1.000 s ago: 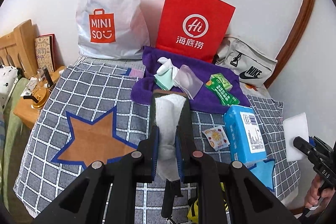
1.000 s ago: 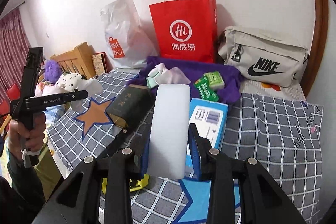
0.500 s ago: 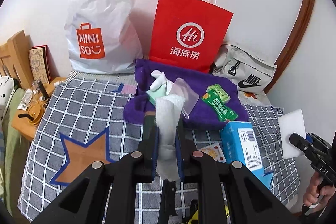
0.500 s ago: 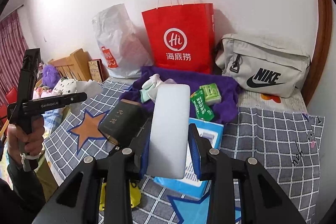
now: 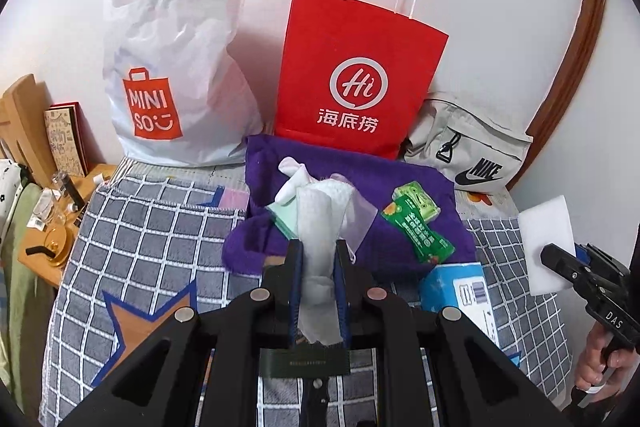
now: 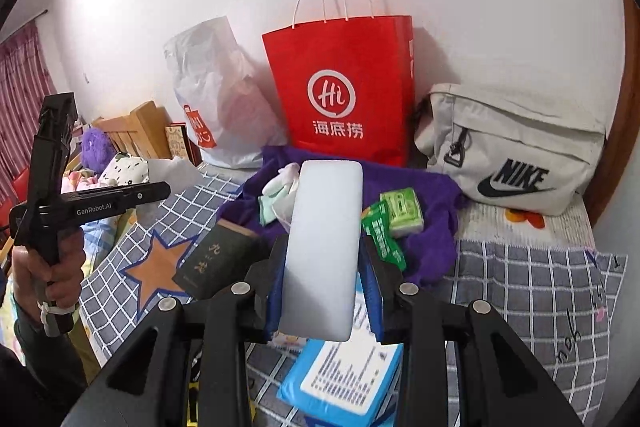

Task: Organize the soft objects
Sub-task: 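Carry the tissue and sponge block in both grippers over the purple towel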

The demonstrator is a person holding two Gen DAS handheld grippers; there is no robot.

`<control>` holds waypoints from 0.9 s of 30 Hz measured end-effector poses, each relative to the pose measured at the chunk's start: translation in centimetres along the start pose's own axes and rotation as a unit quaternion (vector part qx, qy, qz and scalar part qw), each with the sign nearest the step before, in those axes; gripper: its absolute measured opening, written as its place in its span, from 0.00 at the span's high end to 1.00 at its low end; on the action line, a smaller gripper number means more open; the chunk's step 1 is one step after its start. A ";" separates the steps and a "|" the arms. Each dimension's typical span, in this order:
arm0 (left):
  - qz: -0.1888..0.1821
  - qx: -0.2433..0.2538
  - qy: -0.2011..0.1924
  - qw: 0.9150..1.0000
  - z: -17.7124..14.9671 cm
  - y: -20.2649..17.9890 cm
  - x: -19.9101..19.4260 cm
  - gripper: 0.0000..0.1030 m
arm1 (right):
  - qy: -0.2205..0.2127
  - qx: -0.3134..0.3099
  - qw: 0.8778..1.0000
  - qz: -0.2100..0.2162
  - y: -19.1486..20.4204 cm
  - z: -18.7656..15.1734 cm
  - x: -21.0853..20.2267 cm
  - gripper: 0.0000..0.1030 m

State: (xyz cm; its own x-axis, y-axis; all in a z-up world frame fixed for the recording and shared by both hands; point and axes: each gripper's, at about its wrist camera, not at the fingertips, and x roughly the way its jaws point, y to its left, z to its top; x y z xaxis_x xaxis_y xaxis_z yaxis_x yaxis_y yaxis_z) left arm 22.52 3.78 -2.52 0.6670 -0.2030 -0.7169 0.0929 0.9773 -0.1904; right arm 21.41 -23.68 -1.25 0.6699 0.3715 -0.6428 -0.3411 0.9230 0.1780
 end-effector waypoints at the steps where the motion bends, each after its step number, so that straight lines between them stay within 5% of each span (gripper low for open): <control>1: 0.002 0.000 0.002 1.000 0.2 0.0 0.3 0.86 | 0.000 -0.001 1.000 0.001 -0.1 0.2 0.3 0.67; 27: -0.003 -0.014 0.009 1.000 7.1 0.1 8.2 0.86 | -0.030 0.001 0.999 -0.011 -3.0 7.4 7.9 0.67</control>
State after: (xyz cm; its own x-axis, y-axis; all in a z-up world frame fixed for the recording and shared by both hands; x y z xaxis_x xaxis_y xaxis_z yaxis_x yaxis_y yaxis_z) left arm 33.30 2.64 -3.68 0.6523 -0.2104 -0.7282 0.0758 0.9740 -0.2136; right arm 32.62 -22.72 -1.37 0.7161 0.3558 -0.6006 -0.3245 0.9314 0.1648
